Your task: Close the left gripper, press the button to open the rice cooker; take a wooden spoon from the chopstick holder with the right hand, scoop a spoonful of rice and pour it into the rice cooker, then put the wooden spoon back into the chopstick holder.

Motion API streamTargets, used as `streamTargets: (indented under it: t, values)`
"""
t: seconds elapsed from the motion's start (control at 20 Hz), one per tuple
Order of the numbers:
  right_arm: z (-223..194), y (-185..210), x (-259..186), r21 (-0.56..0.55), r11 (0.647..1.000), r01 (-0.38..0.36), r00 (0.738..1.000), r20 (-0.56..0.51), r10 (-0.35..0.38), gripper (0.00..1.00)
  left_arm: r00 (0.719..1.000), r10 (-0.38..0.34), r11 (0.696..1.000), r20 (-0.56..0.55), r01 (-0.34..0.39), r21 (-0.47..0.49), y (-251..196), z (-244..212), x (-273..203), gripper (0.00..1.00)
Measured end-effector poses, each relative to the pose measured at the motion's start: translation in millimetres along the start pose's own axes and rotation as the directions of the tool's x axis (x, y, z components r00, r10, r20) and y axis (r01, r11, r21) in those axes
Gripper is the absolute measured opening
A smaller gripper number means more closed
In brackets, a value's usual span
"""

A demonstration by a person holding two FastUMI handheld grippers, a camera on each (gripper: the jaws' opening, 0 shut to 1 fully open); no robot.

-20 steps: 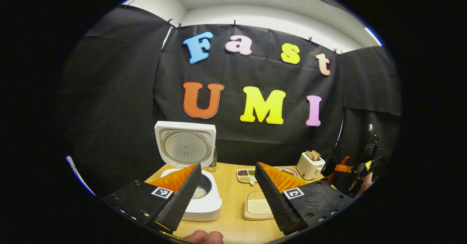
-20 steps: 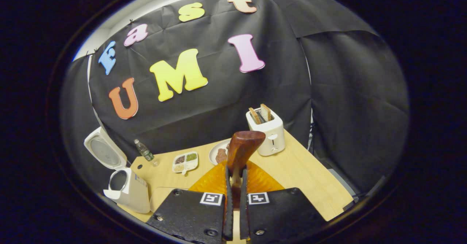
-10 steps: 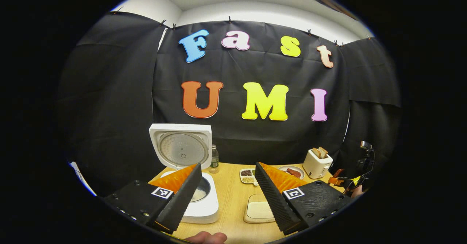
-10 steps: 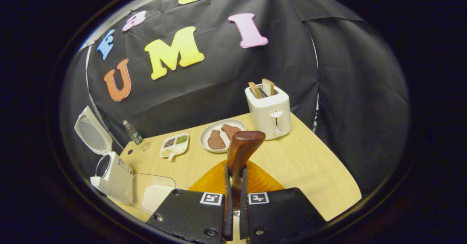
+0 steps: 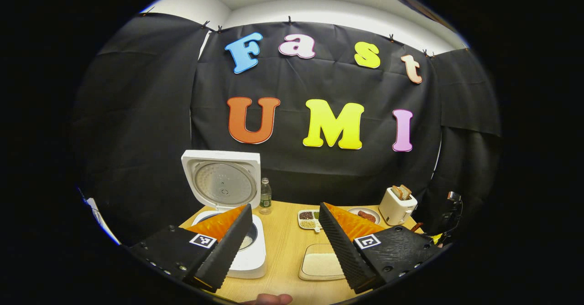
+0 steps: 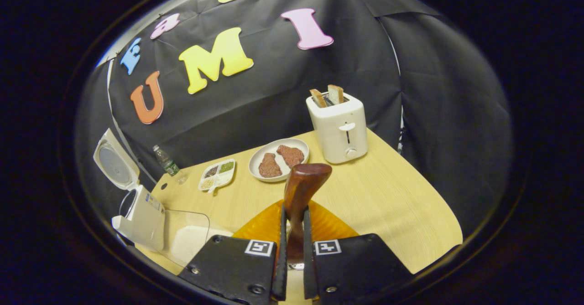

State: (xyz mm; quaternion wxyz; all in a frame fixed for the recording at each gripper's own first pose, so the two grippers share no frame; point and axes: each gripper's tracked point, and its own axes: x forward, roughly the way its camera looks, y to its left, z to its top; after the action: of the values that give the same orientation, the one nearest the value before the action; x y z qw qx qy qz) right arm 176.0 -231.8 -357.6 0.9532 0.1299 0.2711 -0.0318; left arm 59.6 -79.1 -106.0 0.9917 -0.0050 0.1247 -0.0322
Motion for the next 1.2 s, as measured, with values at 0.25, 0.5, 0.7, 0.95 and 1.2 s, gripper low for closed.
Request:
streamTargets:
  t: [0.25,0.5,0.7,0.95,1.2]
  values:
    - [6,-3,-12,-0.007,1.000,0.014,1.000,0.025,-0.014,0.45,1.000,0.001,1.000,0.024,-0.001,-0.017,4,8,-4,0.94]
    - [23,-15,-34,-0.028,0.996,0.089,0.994,0.065,-0.087,0.77,0.999,-0.006,1.000,0.045,0.007,-0.027,17,16,-14,0.94]
    - [49,-22,-63,-0.042,0.987,0.152,0.980,0.134,-0.146,0.81,0.996,0.009,0.999,0.086,-0.005,-0.038,35,33,-14,0.94]
    - [88,1,-118,-0.068,0.982,0.175,0.962,0.224,-0.156,0.94,0.989,0.038,0.999,0.141,-0.038,-0.007,66,69,-5,0.94]
    - [128,38,-179,-0.110,0.983,0.148,0.944,0.313,-0.108,0.97,0.982,0.100,0.995,0.163,-0.095,-0.035,103,112,30,0.94]
